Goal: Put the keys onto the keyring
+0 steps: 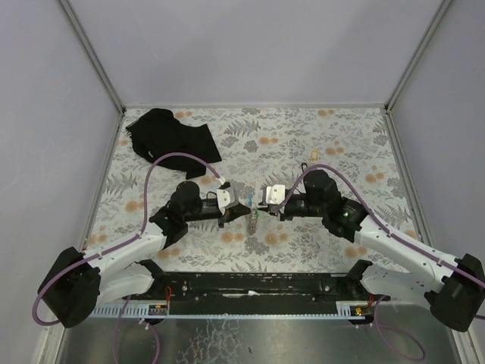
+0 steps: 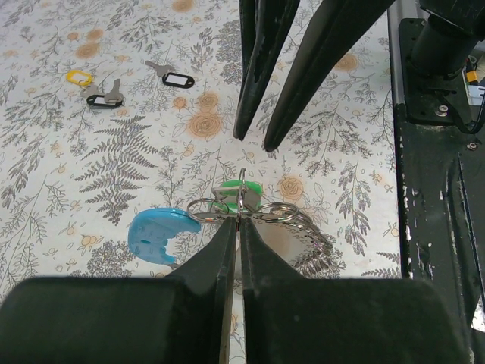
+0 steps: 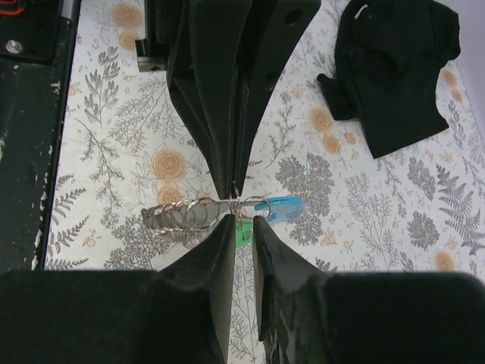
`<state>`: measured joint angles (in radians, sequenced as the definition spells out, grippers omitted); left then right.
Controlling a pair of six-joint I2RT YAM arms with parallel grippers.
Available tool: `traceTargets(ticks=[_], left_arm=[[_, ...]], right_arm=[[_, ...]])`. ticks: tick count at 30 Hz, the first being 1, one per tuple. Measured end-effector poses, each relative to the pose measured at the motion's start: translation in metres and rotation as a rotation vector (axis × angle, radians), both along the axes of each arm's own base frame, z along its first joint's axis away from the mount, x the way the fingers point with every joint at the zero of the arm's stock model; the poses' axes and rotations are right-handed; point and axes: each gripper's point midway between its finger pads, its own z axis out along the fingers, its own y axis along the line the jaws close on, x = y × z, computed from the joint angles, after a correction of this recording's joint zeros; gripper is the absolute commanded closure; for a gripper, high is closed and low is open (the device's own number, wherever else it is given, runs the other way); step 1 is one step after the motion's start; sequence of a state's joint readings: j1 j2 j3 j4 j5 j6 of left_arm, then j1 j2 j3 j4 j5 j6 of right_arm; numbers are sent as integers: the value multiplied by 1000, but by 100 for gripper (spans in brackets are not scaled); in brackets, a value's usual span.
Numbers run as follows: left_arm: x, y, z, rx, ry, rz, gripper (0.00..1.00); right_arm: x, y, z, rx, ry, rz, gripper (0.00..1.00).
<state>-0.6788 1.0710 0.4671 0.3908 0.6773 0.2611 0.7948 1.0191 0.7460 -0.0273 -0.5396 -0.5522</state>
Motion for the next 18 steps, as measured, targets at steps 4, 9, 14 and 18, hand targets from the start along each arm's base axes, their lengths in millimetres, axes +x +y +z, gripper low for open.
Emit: traceTargets(ticks=[4,9,14,18], left_arm=[[-1,0,1,-7,-3,-8,100],[-3,-1,2,-13,-7,-20,100],[-4,-2,2,-15,-5,-28,100],[-5,-2,3,-15,-5,-32,100]], right_arm=[[1,-1,-10,-25,4,-3,78],[6,0,-24,-62,18,-11,78],[7,0,-29,-79,21,-10,78],[7,0,-30,-81,16,-8,82]])
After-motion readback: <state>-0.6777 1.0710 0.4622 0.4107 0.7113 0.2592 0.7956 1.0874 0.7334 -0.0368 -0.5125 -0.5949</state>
